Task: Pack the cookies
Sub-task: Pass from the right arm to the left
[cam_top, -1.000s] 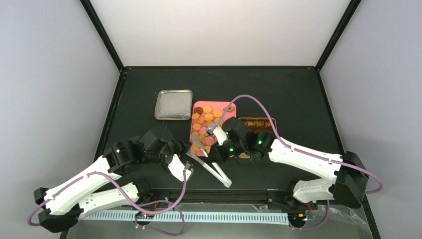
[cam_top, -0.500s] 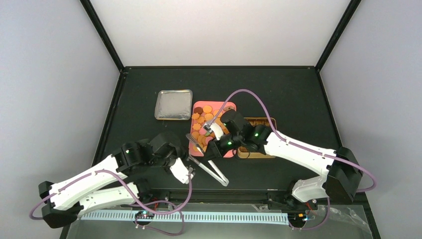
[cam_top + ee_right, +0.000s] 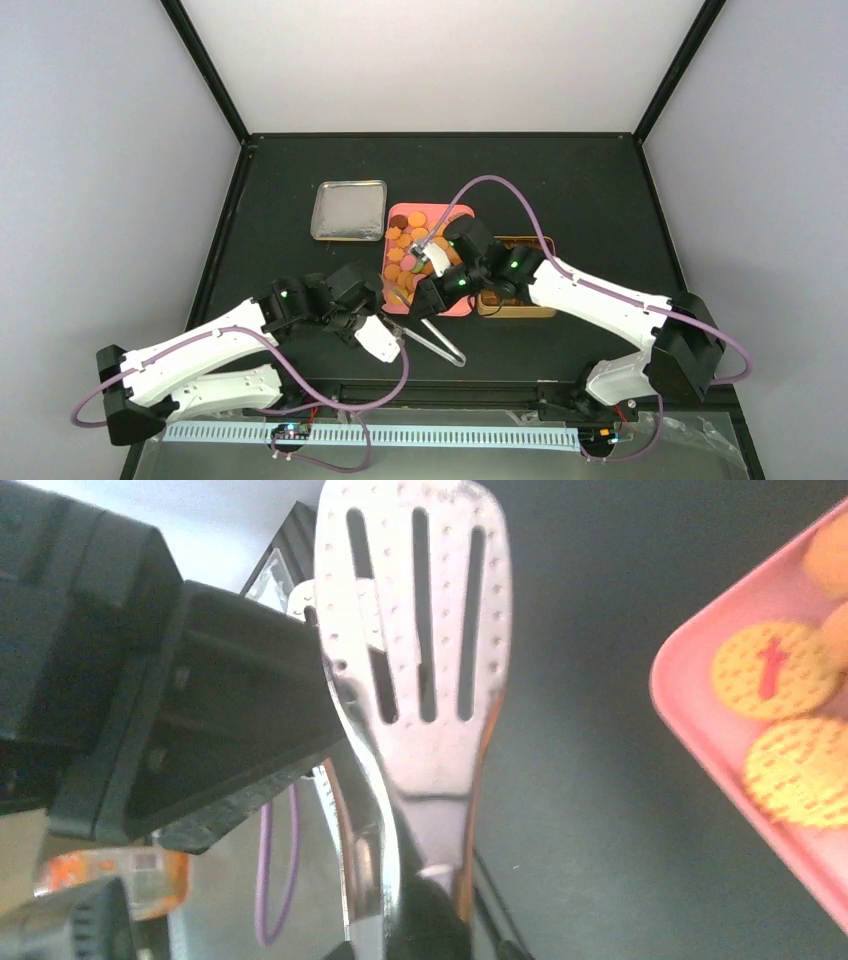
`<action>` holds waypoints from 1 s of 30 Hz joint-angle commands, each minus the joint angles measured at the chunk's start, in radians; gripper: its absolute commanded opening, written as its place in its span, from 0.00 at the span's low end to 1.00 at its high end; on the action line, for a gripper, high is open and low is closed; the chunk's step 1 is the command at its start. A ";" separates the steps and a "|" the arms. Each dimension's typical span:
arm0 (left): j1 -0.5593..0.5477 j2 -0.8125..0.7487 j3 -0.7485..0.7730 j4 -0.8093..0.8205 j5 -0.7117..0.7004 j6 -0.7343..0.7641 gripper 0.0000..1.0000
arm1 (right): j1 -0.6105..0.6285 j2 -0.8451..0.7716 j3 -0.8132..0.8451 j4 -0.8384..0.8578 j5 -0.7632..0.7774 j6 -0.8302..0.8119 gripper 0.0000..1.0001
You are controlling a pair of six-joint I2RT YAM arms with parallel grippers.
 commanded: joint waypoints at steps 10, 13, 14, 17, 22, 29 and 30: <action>0.321 0.235 0.336 -0.204 0.740 -0.631 0.02 | -0.141 -0.303 -0.081 0.171 0.167 0.023 0.91; 0.384 0.255 0.362 -0.204 0.902 -0.714 0.01 | -0.190 -0.399 -0.137 0.224 0.215 0.046 1.00; 0.401 0.256 0.361 -0.187 0.947 -0.742 0.02 | -0.204 -0.433 -0.154 0.240 0.228 0.051 1.00; 0.434 0.259 0.358 -0.156 1.054 -0.829 0.02 | -0.233 -0.530 -0.206 0.287 0.278 0.063 1.00; 0.443 0.251 0.351 -0.151 1.143 -0.855 0.02 | -0.288 -0.691 -0.282 0.346 0.363 0.085 1.00; 0.461 0.224 0.333 -0.098 1.197 -0.923 0.01 | -0.358 -0.779 -0.366 0.441 0.282 0.187 1.00; 0.466 0.218 0.334 -0.080 1.205 -0.945 0.02 | -0.359 -0.790 -0.386 0.466 0.270 0.206 1.00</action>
